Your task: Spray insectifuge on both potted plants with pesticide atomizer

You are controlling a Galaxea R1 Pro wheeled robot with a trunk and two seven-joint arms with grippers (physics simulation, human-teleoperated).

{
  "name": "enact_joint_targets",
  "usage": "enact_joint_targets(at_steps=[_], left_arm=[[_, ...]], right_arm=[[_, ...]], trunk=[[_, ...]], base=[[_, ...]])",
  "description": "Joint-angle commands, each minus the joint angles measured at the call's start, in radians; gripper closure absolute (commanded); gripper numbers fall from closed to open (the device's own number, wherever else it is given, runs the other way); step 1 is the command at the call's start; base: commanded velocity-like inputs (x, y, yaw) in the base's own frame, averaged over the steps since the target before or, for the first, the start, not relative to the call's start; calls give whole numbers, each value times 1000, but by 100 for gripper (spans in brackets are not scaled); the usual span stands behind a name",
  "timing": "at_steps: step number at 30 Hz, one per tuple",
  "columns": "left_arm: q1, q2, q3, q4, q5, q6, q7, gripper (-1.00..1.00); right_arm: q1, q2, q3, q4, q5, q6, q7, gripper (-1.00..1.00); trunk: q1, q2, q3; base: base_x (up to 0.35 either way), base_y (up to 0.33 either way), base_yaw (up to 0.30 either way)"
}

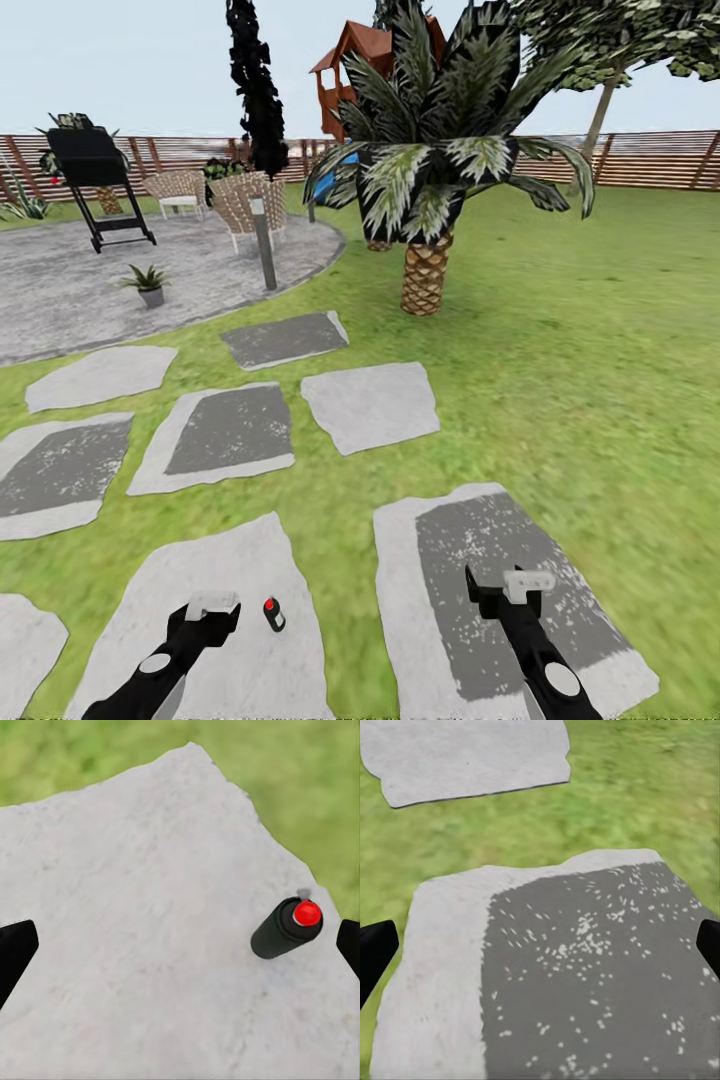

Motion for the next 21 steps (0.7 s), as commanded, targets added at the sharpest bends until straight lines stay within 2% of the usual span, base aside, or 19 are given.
enact_joint_targets(at_steps=[1,6,21], left_arm=[[-1,0,2,1,-1,-3,-4,-100],[-2,0,2,1,0,-3,-4,-100],[-6,0,2,1,1,-3,-4,-100]], right_arm=[[0,0,0,1,0,-3,0,-100],[0,0,0,1,0,-3,0,-100],[0,0,1,1,0,-3,0,-100]], trunk=[[4,-8,-6],[23,-43,-29],[80,-148,-95]], base=[[0,0,0],[0,0,-63],[0,0,-185]])
